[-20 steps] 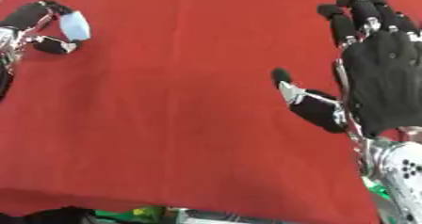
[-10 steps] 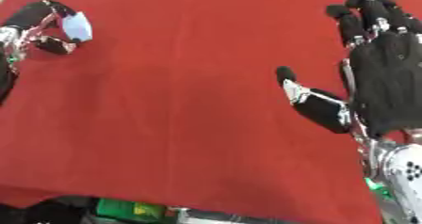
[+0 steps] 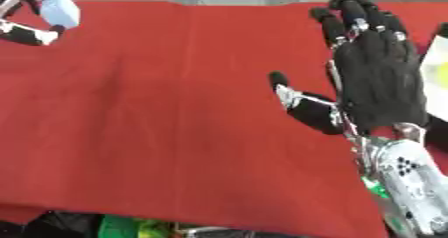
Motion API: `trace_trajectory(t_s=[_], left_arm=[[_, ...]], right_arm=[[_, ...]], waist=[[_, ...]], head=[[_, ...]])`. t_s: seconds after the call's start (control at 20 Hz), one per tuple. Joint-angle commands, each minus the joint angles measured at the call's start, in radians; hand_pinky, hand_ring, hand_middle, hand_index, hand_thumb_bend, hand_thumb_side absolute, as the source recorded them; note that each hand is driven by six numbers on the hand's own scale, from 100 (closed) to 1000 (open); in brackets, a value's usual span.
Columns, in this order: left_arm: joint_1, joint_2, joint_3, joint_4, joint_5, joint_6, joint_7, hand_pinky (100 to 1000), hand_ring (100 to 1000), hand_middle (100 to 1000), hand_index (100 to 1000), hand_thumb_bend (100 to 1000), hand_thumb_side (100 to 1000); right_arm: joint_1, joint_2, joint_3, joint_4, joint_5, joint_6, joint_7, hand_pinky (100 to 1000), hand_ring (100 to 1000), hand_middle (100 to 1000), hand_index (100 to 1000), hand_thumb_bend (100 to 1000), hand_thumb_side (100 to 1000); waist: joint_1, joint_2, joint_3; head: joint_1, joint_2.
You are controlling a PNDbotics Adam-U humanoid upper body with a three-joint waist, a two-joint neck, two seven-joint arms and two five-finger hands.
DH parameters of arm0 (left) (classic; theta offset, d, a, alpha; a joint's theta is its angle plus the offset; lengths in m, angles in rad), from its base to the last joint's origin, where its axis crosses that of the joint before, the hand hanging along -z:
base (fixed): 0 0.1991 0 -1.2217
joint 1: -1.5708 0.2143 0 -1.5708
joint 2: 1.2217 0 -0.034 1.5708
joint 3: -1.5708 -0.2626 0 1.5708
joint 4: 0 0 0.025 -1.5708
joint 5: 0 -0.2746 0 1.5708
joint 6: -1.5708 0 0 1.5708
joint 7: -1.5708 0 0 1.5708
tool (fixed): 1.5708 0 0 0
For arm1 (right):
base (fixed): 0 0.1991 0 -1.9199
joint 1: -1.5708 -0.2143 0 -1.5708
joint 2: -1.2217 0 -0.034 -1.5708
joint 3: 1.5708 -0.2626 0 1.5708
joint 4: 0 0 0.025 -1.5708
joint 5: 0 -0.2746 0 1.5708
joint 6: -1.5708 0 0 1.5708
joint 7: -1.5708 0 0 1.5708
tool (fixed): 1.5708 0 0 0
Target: Pick up the objects with one hand, pass them to the other hand, and then place them into the box on the other side of the table.
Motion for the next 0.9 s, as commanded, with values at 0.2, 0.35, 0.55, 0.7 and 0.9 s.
trace_trajectory(t_s=[0.2,0.35,0.55,0.7,0.9], left_arm=[[0.067,0.016,-0.075,-0.231,0.424,-0.028,-0.334,742,466,408,585,100,304],[0.091,-0.053,-0.125,-0.320,0.650,0.038,-0.565,768,461,402,576,100,445],[0.084,-0.141,-0.207,-0.411,0.900,0.184,-0.839,778,460,402,574,100,533],[0.055,-0.187,-0.306,-0.485,0.956,0.248,-0.870,783,470,415,589,100,572],[0.012,-0.241,-0.423,-0.553,0.988,0.302,-0.874,785,468,413,586,100,612]], right_arm=[[-0.025,-0.048,0.028,-0.021,-0.031,-0.067,0.033,811,866,820,893,568,590],[-0.054,-0.067,0.044,-0.021,-0.056,-0.112,0.057,849,869,828,920,582,574],[-0.102,-0.089,0.060,-0.021,-0.096,-0.162,0.086,889,870,833,926,611,585],[-0.128,-0.096,0.068,-0.021,-0.121,-0.183,0.104,908,870,838,930,617,583],[-0.149,-0.100,0.067,-0.021,-0.129,-0.195,0.120,919,871,840,934,613,584]], waist=[[0.001,-0.064,0.030],[-0.002,-0.079,0.047],[-0.006,-0.083,0.066],[-0.005,-0.081,0.072],[-0.001,-0.079,0.076]], head=[[-0.094,-0.003],[-0.145,-0.003],[-0.198,-0.003],[-0.208,-0.003],[-0.212,-0.003]])
